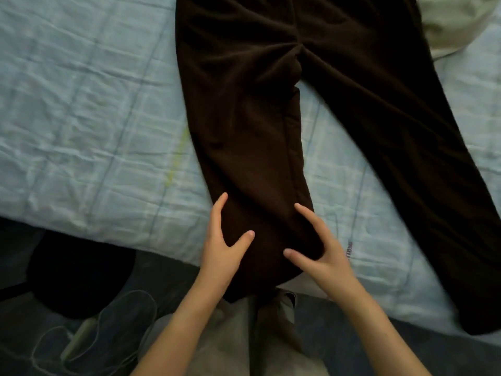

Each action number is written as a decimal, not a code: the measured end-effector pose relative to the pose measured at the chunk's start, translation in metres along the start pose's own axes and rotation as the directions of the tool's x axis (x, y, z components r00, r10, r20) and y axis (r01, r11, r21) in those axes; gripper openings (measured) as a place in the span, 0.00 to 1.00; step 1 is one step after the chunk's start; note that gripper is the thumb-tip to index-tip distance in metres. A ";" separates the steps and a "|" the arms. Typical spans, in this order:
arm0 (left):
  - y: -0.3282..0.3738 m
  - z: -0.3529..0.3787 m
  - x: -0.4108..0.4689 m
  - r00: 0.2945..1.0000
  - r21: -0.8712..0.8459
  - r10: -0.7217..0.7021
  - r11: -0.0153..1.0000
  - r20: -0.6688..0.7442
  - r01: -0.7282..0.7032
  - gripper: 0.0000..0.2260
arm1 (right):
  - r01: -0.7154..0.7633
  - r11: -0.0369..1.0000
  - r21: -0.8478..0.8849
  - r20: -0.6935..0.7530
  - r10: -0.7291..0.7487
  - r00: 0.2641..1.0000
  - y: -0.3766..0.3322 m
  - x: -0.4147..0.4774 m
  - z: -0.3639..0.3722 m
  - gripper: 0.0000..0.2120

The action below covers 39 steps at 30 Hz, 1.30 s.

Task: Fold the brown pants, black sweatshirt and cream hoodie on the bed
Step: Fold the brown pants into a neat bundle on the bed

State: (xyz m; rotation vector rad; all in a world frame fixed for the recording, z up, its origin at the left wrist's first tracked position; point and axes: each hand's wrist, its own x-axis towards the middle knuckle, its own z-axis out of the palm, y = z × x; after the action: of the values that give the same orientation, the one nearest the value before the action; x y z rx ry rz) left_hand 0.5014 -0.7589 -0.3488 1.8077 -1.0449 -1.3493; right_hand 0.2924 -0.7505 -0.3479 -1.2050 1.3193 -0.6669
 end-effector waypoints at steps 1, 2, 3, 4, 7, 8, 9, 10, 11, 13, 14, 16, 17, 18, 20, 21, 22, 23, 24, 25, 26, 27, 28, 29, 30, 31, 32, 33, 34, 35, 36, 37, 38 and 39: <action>0.002 0.001 -0.011 0.998 -0.063 -0.017 0.998 0.053 0.020 0.32 | 0.011 1.000 0.010 -0.015 -0.010 1.000 -0.004 -0.003 -0.001 0.36; 0.004 0.001 -0.021 0.995 -0.096 -0.011 0.995 0.095 0.020 0.31 | 0.022 1.000 0.009 -0.025 -0.022 0.999 -0.007 -0.007 -0.004 0.35; 0.007 0.000 -0.031 0.993 -0.110 0.009 0.994 0.118 0.004 0.30 | 0.035 0.999 -0.016 -0.034 -0.035 0.999 -0.011 -0.011 -0.008 0.34; 0.008 -0.001 -0.040 0.991 -0.128 0.029 0.992 0.133 -0.012 0.31 | 0.043 0.997 -0.067 -0.043 -0.046 0.998 -0.015 -0.016 -0.014 0.33; 0.006 -0.003 -0.058 0.976 -0.253 0.082 0.967 0.204 -0.028 0.34 | -0.014 0.993 -0.120 -0.029 0.011 1.000 -0.018 -0.036 -0.041 0.30; 0.005 0.000 -0.064 0.971 -0.288 0.088 0.957 0.222 -0.021 0.36 | -0.045 0.994 -0.097 0.000 0.046 0.999 -0.016 -0.044 -0.049 0.29; 0.003 0.005 -0.069 0.969 -0.312 0.080 0.950 0.233 -0.003 0.37 | -0.072 0.995 -0.065 0.036 0.074 0.997 -0.013 -0.053 -0.055 0.29; 0.000 0.010 -0.072 0.970 -0.331 0.064 0.944 0.236 0.018 0.37 | -0.091 0.995 -0.031 0.075 0.093 0.993 -0.009 -0.061 -0.059 0.29; -0.004 0.015 -0.076 0.973 -0.341 0.053 0.940 0.227 0.029 0.36 | -0.099 0.995 -0.008 0.106 0.099 0.989 -0.004 -0.069 -0.061 0.29; -0.015 0.019 -0.080 0.981 -0.330 0.049 0.944 0.186 0.016 0.35 | -0.077 0.997 0.003 0.115 0.077 0.990 0.007 -0.080 -0.060 0.28; -0.021 0.020 -0.081 0.987 -0.316 0.049 0.949 0.156 0.003 0.34 | -0.064 0.998 0.012 0.091 0.062 0.994 0.014 -0.083 -0.059 0.27; -0.031 0.024 -0.084 0.995 -0.277 0.024 0.961 0.097 0.003 0.34 | -0.080 0.997 0.006 -0.001 0.080 0.997 0.029 -0.086 -0.053 0.26; -0.035 0.027 -0.087 0.997 -0.248 -0.004 0.968 0.080 0.023 0.35 | -0.117 0.993 -0.031 -0.044 0.115 0.992 0.037 -0.088 -0.049 0.26; -0.037 0.031 -0.089 0.997 -0.220 -0.029 0.974 0.068 0.043 0.35 | -0.160 0.983 -0.090 -0.071 0.153 0.986 0.044 -0.090 -0.043 0.26; -0.041 0.037 -0.090 0.998 -0.192 -0.027 0.981 0.050 0.036 0.34 | -0.186 0.945 -0.268 -0.120 0.158 0.980 0.056 -0.093 -0.033 0.26; -0.042 0.038 -0.089 0.999 -0.193 -0.010 0.981 0.047 0.019 0.34 | -0.170 0.912 -0.373 -0.164 0.115 0.980 0.056 -0.092 -0.028 0.25; -0.043 0.038 -0.089 0.999 -0.196 0.001 0.981 0.048 0.008 0.34 | -0.154 0.872 -0.465 -0.222 0.054 0.974 0.053 -0.089 -0.024 0.24; -0.043 0.037 -0.089 0.999 -0.210 0.003 0.978 0.054 0.008 0.35 | -0.139 0.835 -0.533 -0.276 -0.016 0.961 0.048 -0.085 -0.021 0.23; -0.044 0.036 -0.090 0.998 -0.241 -0.008 0.970 0.058 0.022 0.36 | -0.116 0.819 -0.562 -0.306 -0.076 0.949 0.040 -0.080 -0.016 0.22; -0.045 0.034 -0.091 0.998 -0.288 -0.034 0.956 0.054 0.048 0.36 | -0.085 0.831 -0.550 -0.311 -0.110 0.944 0.031 -0.074 -0.010 0.22; -0.045 0.032 -0.091 0.997 -0.329 -0.073 0.941 0.041 0.082 0.35 | -0.049 0.861 -0.506 -0.294 -0.119 0.948 0.021 -0.068 -0.002 0.21; -0.043 0.028 -0.087 0.992 -0.351 -0.121 0.928 0.031 0.124 0.33 | -0.016 0.891 -0.453 -0.264 -0.118 0.957 0.011 -0.060 0.007 0.20; -0.041 0.022 -0.082 0.986 -0.350 -0.166 0.922 0.033 0.167 0.30 | 0.010 0.912 -0.411 -0.234 -0.116 0.965 0.003 -0.053 0.017 0.20; -0.038 0.014 -0.073 0.981 -0.342 -0.190 0.920 0.044 0.194 0.28 | 0.030 0.925 -0.378 -0.210 -0.118 0.971 -0.004 -0.046 0.027 0.19; -0.036 0.006 -0.063 0.982 -0.321 -0.184 0.928 0.051 0.191 0.26 | 0.045 0.937 -0.347 -0.191 -0.117 0.975 -0.009 -0.040 0.036 0.19; -0.033 -0.003 -0.051 0.987 -0.276 -0.154 0.948 0.042 0.160 0.26 | 0.053 0.945 -0.322 -0.176 -0.115 0.978 -0.012 -0.034 0.045 0.19; -0.029 -0.013 -0.039 0.993 -0.203 -0.113 0.972 0.022 0.115 0.26 | 0.056 0.950 -0.307 -0.167 -0.112 0.980 -0.014 -0.027 0.052 0.19; -0.025 -0.022 -0.024 0.998 -0.125 -0.070 0.990 0.002 0.070 0.26 | 0.056 0.953 -0.299 -0.163 -0.108 0.981 -0.015 -0.020 0.059 0.19; -0.020 -0.031 -0.010 0.999 -0.061 -0.034 0.998 -0.010 0.034 0.26 | 0.051 0.956 -0.289 -0.163 -0.102 0.981 -0.016 -0.013 0.064 0.19; -0.015 -0.039 0.005 1.000 -0.021 -0.008 1.000 -0.013 0.008 0.25 | 0.048 0.960 -0.274 -0.164 -0.096 0.982 -0.017 -0.006 0.069 0.19; -0.010 -0.046 0.020 1.000 0.009 0.015 1.000 -0.007 -0.015 0.25 | 0.052 0.965 -0.256 -0.161 -0.095 0.982 -0.018 0.002 0.075 0.19; -0.005 -0.052 0.035 0.999 0.041 0.039 0.998 0.003 -0.039 0.24 | 0.061 0.970 -0.235 -0.153 -0.099 0.983 -0.020 0.009 0.080 0.19; 0.000 -0.058 0.048 0.998 0.078 0.064 0.995 0.018 -0.066 0.24 | 0.073 0.976 -0.206 -0.140 -0.103 0.985 -0.022 0.017 0.087 0.19; 0.005 -0.062 0.061 0.995 0.108 0.089 0.990 0.035 -0.092 0.23 | 0.082 0.981 -0.173 -0.128 -0.105 0.986 -0.024 0.025 0.093 0.20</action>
State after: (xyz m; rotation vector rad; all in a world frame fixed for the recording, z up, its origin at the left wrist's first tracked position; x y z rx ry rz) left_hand 0.5693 -0.8128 -0.3561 1.8003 -1.2236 -1.2915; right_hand 0.3912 -0.7553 -0.3508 -1.3845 1.4627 -0.7280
